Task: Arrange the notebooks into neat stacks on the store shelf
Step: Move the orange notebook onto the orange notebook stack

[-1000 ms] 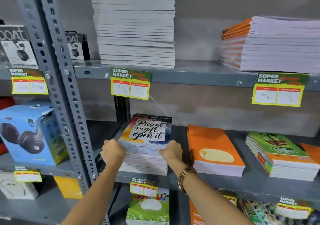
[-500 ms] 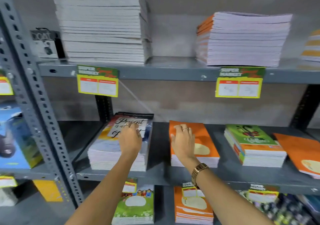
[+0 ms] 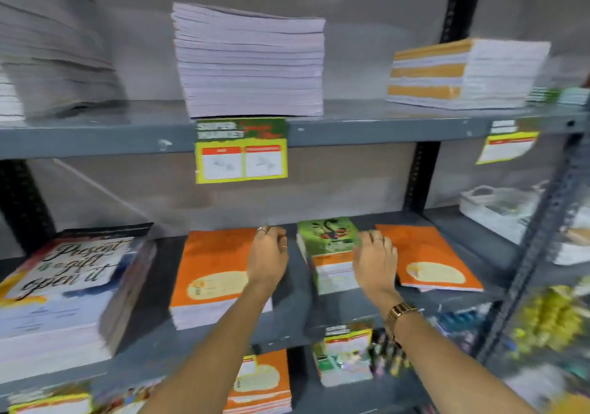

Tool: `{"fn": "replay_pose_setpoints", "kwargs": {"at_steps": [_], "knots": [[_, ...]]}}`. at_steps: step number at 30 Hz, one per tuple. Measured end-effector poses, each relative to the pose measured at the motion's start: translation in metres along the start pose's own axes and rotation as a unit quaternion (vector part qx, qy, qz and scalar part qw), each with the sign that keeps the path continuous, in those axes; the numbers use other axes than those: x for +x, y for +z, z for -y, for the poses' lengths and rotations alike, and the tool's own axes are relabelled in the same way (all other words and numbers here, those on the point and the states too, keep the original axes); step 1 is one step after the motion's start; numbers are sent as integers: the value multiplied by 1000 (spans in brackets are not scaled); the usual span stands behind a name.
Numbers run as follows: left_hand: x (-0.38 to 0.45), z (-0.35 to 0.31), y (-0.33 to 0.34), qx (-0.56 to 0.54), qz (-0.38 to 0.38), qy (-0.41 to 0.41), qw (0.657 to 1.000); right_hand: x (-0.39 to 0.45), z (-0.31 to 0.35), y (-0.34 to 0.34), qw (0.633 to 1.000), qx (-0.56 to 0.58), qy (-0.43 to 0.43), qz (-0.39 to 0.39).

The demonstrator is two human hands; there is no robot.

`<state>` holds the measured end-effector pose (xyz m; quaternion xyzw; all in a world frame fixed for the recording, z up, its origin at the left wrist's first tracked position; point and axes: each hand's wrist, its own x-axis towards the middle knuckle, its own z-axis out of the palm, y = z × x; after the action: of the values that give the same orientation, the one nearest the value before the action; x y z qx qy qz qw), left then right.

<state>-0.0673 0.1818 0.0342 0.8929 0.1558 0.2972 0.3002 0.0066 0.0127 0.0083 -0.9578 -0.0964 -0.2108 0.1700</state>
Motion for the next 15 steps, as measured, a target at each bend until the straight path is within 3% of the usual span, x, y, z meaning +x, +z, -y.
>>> {"fn": "replay_pose_setpoints", "kwargs": {"at_steps": [6,12,15], "knots": [[-1,-67,82,-50,66,1,997,23,-100,-5,997,-23,72,19],[-10,-119,159,-134,172,-38,975,36,-178,0,983,-62,139,107],[-20,-136,189,-78,239,-88,964,40,-202,2,968,-48,194,155]]}}
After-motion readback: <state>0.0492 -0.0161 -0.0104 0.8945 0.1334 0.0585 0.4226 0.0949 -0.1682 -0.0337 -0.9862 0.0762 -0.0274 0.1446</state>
